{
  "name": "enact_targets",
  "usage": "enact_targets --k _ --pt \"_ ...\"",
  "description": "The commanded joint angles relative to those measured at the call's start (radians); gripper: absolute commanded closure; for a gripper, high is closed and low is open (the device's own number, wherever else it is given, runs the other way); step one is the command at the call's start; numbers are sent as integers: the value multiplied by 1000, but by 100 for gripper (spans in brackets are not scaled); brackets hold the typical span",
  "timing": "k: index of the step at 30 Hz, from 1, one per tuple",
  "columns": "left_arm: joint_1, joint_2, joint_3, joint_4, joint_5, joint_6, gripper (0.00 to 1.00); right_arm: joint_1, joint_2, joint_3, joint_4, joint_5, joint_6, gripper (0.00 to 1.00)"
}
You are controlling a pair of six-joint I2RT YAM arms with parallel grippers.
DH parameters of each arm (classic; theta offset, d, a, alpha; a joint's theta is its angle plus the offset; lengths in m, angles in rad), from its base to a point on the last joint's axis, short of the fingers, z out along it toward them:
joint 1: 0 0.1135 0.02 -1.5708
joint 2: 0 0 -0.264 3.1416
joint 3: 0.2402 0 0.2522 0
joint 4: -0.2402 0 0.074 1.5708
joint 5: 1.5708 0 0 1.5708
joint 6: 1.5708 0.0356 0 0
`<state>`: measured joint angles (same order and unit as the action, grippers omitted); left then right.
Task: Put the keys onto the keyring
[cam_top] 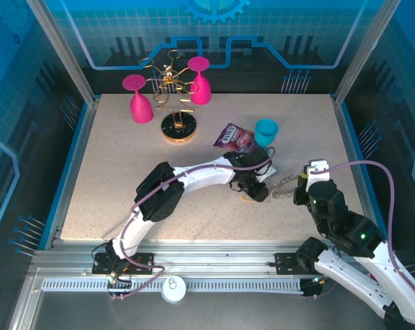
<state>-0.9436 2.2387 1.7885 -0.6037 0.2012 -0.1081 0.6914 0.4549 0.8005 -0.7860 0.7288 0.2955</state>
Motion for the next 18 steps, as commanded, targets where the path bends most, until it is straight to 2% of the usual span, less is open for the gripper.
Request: enact_targets --k 1,4,11,18 --pt "-6 55 62 -57 10 32 65 -7 -16 25 5 11 0 100" --pt "-9 86 93 -93 -15 40 67 -7 -15 27 1 6 1 100" --pt "-30 89 61 -140 -77 62 84 -7 -21 16 2 2 -1 100" --pt "-30 27 -33 -171 -205 70 90 -8 -21 11 10 -10 1 100"
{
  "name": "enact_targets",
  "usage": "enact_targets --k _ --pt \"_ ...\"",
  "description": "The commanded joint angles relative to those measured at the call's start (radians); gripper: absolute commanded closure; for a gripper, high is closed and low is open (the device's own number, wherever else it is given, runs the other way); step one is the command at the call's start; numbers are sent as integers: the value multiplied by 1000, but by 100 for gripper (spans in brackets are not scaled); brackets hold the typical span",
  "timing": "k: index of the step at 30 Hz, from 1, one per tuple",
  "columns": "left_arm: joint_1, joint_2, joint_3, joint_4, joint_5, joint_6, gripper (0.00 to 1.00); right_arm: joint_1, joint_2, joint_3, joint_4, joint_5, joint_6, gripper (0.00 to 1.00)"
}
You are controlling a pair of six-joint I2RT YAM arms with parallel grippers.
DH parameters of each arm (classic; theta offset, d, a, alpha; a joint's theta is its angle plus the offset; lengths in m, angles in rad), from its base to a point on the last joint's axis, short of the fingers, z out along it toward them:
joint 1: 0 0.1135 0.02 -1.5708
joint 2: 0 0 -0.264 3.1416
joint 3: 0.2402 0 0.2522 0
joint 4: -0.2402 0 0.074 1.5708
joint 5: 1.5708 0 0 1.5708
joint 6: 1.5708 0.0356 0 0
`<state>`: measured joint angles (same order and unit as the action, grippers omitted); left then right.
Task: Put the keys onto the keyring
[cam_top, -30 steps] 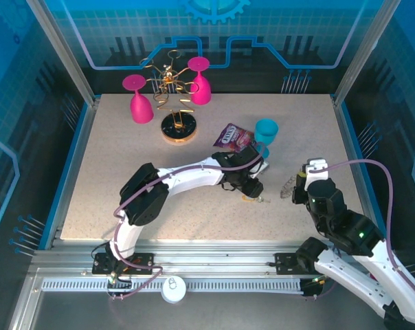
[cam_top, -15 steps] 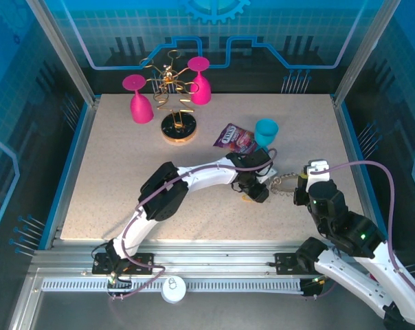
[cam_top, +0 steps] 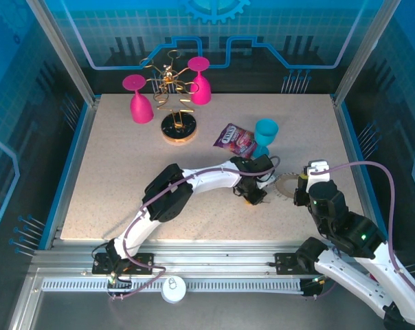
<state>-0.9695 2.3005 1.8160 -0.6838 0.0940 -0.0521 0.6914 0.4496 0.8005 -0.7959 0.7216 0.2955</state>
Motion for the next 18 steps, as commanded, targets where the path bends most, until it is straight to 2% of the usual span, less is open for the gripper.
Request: enact_targets --k 1,9,12,14,18 --pt "-3 -56 -91 -97 -125 14 90 -7 -15 11 20 -3 1 100" --pt "12 -314 -407 -52 -232 -52 87 -7 -13 -2 38 -23 1 100" --pt "33 -432 -509 19 -176 -99 71 -7 -7 -8 43 -35 0 100" --pt "66 -524 -582 105 -104 -135 64 -7 -1 -11 48 -49 -2 100" --pt "104 -612 -619 156 -57 -179 51 -7 21 -12 53 -84 -3 100"
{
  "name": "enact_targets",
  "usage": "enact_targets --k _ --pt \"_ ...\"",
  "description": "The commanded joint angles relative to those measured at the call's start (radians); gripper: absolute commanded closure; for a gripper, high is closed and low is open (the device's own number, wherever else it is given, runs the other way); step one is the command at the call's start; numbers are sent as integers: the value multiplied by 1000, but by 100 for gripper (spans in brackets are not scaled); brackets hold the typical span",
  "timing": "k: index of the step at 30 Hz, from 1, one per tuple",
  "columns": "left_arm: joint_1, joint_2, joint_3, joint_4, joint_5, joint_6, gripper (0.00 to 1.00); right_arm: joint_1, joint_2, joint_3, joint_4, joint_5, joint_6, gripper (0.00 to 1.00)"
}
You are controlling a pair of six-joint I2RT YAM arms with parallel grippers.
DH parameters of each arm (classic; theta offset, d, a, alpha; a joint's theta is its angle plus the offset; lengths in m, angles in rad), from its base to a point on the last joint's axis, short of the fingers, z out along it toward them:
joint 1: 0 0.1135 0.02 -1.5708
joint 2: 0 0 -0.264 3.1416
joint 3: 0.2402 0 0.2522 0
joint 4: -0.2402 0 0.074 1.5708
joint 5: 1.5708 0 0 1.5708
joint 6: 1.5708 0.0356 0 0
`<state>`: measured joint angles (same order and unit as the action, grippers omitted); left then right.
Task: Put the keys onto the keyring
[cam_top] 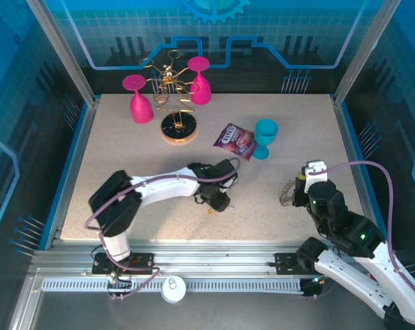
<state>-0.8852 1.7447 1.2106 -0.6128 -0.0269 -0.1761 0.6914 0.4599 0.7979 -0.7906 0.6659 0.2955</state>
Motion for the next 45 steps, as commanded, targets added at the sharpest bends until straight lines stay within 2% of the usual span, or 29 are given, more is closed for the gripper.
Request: enact_targets --k 1,4,9,13,16,29,31,38,45 --pt "21 -63 -10 80 71 -63 49 -7 18 -10 49 -36 -2 100" --pt "22 -60 4 55 70 -112 45 -8 40 -17 50 -57 5 100" --pt "17 -23 23 22 57 -216 45 -7 57 -20 56 -81 16 100" --pt "-5 32 58 -17 1 -222 46 -7 62 -21 57 -88 11 100" --pt "-9 76 77 -21 8 -216 46 -7 66 -20 54 -94 10 100" --pt "-8 184 115 -66 -27 -121 65 -6 73 -14 45 -109 1 100" --pt "-6 192 118 -77 -33 -110 65 -7 72 -15 47 -110 1 100" --pt "-6 220 138 -95 1 -87 69 -7 72 -17 50 -113 -3 100" --pt "-6 239 153 -99 17 -76 79 -7 71 -16 47 -115 -6 100"
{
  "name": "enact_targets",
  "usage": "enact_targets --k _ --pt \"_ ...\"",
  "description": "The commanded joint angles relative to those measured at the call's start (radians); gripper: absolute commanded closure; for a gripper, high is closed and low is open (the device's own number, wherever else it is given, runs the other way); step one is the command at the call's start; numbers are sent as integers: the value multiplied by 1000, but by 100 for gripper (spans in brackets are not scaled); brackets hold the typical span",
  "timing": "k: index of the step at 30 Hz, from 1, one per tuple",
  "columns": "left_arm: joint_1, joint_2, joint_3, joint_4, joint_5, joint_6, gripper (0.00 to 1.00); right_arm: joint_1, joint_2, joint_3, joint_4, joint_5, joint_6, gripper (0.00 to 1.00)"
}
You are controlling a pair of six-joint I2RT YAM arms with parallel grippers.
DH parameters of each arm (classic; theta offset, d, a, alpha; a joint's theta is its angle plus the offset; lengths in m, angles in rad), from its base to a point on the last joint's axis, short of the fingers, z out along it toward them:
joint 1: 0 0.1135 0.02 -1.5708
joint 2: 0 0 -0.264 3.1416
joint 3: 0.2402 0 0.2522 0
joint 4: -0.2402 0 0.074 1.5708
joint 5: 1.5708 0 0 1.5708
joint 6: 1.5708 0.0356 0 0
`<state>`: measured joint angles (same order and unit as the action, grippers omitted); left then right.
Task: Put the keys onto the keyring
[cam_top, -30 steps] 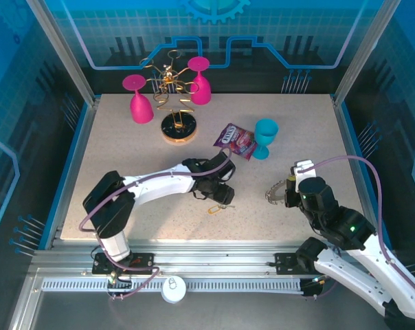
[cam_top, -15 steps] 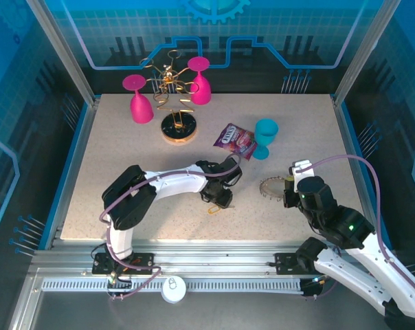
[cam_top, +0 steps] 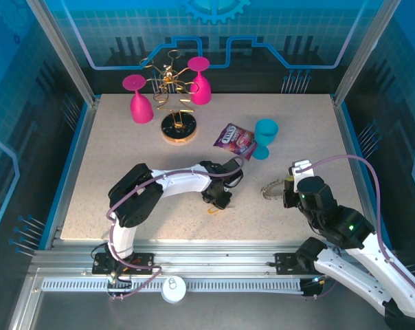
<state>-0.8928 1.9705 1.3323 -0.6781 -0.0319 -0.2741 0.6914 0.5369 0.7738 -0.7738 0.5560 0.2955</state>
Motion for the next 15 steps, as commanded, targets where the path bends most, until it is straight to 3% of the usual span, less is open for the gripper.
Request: enact_targets --k 1,10,15 --pt "2 14 32 -34 23 23 80 -7 -6 9 30 -5 -7 100" --pt "1 4 27 -40 26 24 87 -6 -6 8 30 -6 -10 100" --pt "2 -32 13 -31 27 26 98 -7 -6 5 31 -8 -12 100"
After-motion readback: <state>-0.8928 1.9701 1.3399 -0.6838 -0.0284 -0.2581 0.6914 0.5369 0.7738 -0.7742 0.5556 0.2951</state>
